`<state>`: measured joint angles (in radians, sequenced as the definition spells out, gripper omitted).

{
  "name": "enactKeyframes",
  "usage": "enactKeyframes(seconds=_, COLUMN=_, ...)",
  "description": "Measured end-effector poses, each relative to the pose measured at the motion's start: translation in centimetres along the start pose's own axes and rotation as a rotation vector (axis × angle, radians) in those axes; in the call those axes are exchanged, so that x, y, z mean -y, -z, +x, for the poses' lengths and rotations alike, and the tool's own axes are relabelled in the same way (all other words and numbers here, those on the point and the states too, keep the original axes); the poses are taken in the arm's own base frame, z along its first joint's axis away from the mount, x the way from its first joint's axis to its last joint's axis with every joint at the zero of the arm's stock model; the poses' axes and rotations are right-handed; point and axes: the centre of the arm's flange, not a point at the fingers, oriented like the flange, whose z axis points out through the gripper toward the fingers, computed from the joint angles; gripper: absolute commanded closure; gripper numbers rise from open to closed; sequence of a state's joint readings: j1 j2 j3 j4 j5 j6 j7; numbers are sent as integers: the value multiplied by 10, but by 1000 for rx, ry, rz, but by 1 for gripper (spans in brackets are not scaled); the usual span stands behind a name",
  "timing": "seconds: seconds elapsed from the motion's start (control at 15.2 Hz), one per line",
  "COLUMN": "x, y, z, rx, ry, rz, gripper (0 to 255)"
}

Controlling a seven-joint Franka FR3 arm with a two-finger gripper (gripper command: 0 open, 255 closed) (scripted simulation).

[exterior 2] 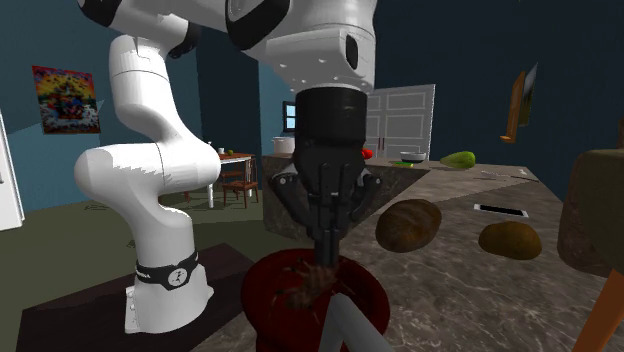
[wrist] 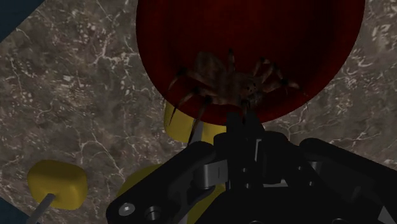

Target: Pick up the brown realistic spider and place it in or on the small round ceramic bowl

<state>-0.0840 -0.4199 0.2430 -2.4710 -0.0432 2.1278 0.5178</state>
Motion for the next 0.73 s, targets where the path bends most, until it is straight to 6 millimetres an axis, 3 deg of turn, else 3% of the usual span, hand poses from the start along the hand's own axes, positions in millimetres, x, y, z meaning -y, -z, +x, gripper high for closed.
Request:
enactKeyframes(seconds=0.33, x=2, y=-6, z=6, rx=-62, ry=-4, rz=31, gripper=255)
enactKeyframes(seconds=0.66, x=1, y=-23, z=-2, rx=3, ry=1, rz=-1, gripper=255)
enactKeyframes(seconds=0.73, x=1, y=-24, z=-3, rx=7, ry=2, rz=-3, gripper=0)
